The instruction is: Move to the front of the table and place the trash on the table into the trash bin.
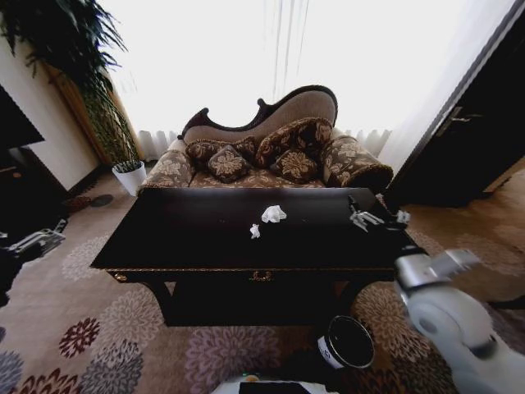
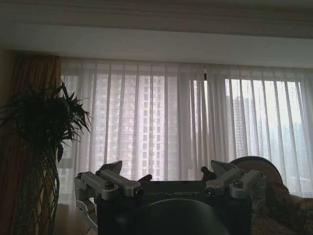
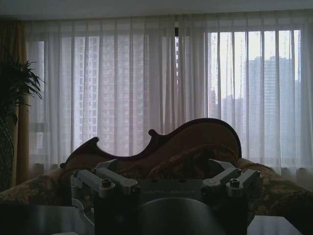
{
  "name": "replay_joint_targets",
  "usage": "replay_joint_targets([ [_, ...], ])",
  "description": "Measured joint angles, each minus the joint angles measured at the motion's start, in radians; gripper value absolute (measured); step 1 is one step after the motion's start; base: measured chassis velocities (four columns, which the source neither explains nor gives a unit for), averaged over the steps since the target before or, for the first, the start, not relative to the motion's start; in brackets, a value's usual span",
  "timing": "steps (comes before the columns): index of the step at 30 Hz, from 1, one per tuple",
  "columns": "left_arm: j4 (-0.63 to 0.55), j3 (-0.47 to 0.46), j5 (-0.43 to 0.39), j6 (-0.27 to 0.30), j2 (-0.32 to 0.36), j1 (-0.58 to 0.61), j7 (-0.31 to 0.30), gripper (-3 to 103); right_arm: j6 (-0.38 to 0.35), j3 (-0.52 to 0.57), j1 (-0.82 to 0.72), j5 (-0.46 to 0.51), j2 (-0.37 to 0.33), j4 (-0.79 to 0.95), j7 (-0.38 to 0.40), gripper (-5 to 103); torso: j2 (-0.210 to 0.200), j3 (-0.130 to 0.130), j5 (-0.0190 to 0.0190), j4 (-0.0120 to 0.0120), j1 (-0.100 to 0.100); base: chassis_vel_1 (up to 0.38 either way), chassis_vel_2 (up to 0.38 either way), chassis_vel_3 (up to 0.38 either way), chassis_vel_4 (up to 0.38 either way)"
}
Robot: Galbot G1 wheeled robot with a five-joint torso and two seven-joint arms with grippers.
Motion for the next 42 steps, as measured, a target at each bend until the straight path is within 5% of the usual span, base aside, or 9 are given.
replay_joint_targets([
  [6,-0.016,-0.001,0.012,0.002,-0.004,0.011,0.0,100,-0.015,-0.136,0.125,0.06,-0.12,-0.11,0.0,100,0.0,0.0,0.0,-0.0002,0.0,0.0,0.0,0.0,0.0],
  [13,-0.028,0.005,0.033,0.003,-0.021,0.015,-0.001,100,-0.005,-0.473,0.426,0.066,-0.188,-0.217,-0.006,100,0.0,0.0,0.0,0.0,0.0,0.0,0.0,0.0,0.0],
  [26,-0.017,0.018,0.065,0.003,-0.036,0.009,-0.001,100,-0.043,-0.893,0.857,0.152,-0.177,-0.271,0.026,100,0.0,0.0,-0.0002,-0.0002,0.0,0.0,0.0,0.0,0.0],
  [34,-0.013,0.032,0.08,0.005,-0.04,0.002,0.0,100,-0.214,-1.156,1.118,0.289,-0.104,-0.322,0.167,100,0.0,0.0,-0.0001,-0.0001,0.0,0.0,0.0,0.0,0.0],
  [42,0.002,0.031,0.085,0.005,-0.044,0.0,-0.001,100,-0.291,-1.287,1.261,0.389,-0.045,-0.39,0.179,100,0.0,0.0,-0.0003,-0.0001,0.0,0.0,0.0,0.0,0.0],
])
